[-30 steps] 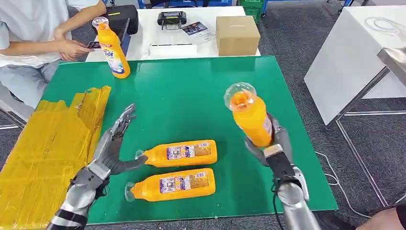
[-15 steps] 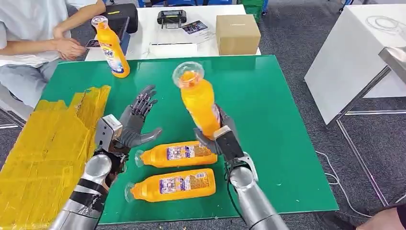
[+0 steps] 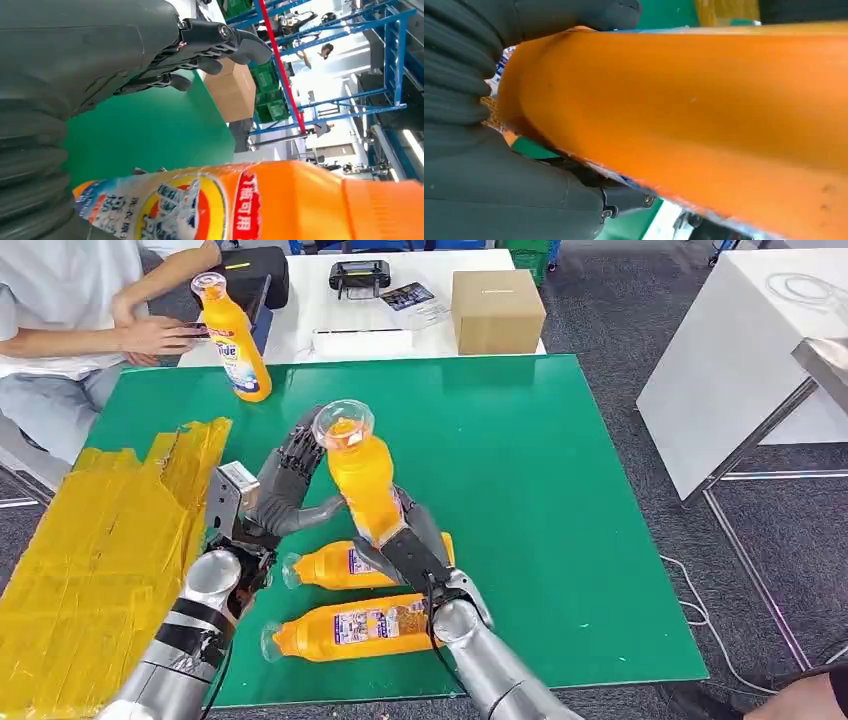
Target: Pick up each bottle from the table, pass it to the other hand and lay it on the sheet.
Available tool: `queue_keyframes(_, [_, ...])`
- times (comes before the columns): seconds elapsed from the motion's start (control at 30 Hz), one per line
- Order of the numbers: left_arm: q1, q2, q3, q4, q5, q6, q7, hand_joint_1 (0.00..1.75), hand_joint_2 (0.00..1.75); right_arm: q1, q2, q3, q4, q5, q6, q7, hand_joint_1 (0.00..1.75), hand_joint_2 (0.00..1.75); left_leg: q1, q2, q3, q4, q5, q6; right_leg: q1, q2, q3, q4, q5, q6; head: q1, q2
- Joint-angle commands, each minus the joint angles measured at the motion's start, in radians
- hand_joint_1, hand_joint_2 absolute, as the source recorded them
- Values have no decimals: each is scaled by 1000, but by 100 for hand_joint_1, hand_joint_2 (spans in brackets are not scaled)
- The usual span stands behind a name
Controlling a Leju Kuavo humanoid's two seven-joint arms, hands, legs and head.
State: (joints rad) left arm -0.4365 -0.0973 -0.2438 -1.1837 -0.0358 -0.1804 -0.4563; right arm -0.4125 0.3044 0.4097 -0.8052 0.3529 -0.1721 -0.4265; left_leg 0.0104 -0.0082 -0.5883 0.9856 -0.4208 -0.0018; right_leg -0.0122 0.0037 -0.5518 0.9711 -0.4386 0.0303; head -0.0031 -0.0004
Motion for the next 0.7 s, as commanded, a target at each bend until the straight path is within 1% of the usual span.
queue_keyframes(0.03, [-60,-3,-28,86,0,1,-11,0,175,-65,-6,42,133,-2,-13,-9,175,175,0,0,2,0,-1,0,1,-1,2,-1,-1,-1,0,0])
queue_keyframes(0.17, [-59,-3,-28,86,0,1,-12,0,175,-65,-8,42,133,-2,-13,-8,175,175,1,0,5,1,-2,0,2,-2,6,-1,-2,-1,0,0])
queue_keyframes(0.2, [-59,-3,-28,86,0,1,-12,0,175,-65,-8,42,133,-2,-13,-8,175,175,0,-1,3,0,-1,0,1,-2,3,-1,-1,-1,0,0])
queue_keyframes(0.23, [-56,-2,-27,85,-3,3,-14,0,175,-62,-10,37,122,-5,-15,-11,175,175,1,0,4,1,-2,0,1,-2,5,-1,-2,-1,0,0])
queue_keyframes(0.33, [-41,5,-20,84,-19,13,-23,0,175,-41,-36,-8,23,-28,-61,-25,175,175,0,0,1,0,0,0,1,-1,2,-1,-1,-1,0,0])
queue_keyframes(0.37, [-36,6,-17,83,-23,14,-26,0,175,-38,-48,-18,-9,-32,-57,-20,175,175,0,-1,3,0,-1,1,1,-2,4,-1,-1,-1,0,0])
queue_keyframes(0.4, [-34,6,-14,84,-26,14,-28,0,175,-34,-53,-25,-27,-34,-51,-12,175,175,0,-1,1,0,0,0,0,-2,2,-1,-1,0,0,0])
queue_keyframes(0.43, [-32,5,-9,84,-28,15,-30,0,175,-28,-59,-52,-56,-40,-70,-5,175,175,0,-1,3,0,-1,1,1,-3,4,-1,-1,-1,0,0])
queue_keyframes(0.53, [-22,7,-5,86,-40,19,-32,0,175,-15,-82,-106,-128,-52,-84,-1,175,175,-1,-2,1,0,0,1,0,-2,1,-1,-1,0,0,0])
queue_keyframes(0.63, [-22,7,-5,86,-40,20,-32,0,175,-15,-86,-108,-132,-52,-81,-2,175,175,-1,-2,1,0,0,1,-1,-2,2,-1,-1,0,0,0])
queue_keyframes(0.67, [-22,7,-5,86,-41,20,-32,0,175,-13,-84,-108,-132,-52,-81,-1,175,175,1,-2,5,1,-2,1,1,-4,7,-1,-2,-1,0,0])
queue_keyframes(0.7, [-22,6,-3,87,-43,21,-32,0,175,-8,-81,-112,-140,-53,-87,-1,175,175,0,-1,2,0,0,0,0,-2,2,-1,-1,0,0,0])
